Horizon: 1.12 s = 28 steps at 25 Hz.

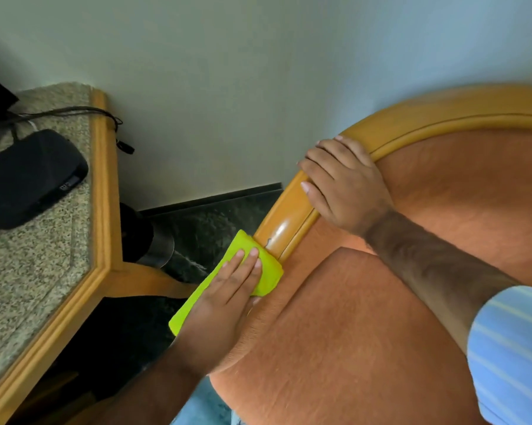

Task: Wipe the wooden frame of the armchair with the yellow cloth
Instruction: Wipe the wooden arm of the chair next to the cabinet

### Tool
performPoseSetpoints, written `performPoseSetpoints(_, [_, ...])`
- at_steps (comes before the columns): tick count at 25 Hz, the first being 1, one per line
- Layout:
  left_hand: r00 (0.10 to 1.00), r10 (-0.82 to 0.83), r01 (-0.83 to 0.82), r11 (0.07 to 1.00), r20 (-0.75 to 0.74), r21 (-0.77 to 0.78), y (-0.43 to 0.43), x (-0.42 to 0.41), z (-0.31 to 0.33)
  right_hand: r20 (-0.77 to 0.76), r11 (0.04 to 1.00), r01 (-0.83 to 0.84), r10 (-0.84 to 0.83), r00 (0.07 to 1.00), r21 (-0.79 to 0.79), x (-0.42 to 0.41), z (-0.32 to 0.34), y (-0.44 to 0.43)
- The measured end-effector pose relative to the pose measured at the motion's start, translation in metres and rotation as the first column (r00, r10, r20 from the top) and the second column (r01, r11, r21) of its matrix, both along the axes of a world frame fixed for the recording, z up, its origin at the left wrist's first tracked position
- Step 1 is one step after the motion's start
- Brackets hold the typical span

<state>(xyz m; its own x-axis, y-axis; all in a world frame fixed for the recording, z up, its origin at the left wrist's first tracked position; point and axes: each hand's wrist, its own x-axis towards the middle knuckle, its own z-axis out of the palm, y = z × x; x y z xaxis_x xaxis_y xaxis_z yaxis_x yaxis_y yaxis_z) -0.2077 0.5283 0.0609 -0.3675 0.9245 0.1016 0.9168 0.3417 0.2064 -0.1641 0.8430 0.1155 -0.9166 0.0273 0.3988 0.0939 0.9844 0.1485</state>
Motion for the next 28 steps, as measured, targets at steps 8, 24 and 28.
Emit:
performPoseSetpoints(8, [0.994,0.032,-0.046,0.990,0.106,0.133,0.036,0.006,0.015,-0.079,0.998,-0.055,0.056,0.995,0.019,0.000,-0.005,0.007])
performPoseSetpoints(24, [0.995,-0.061,0.051,0.991,0.081,0.125,-0.015,0.017,-0.003,-0.137,0.999,-0.034,0.032,0.990,-0.011,-0.004,-0.011,0.004])
performPoseSetpoints(28, [0.993,-0.010,-0.017,0.976,0.121,0.217,0.077,0.008,0.020,-0.144,0.999,-0.032,0.033,0.989,0.003,-0.005,-0.012,0.005])
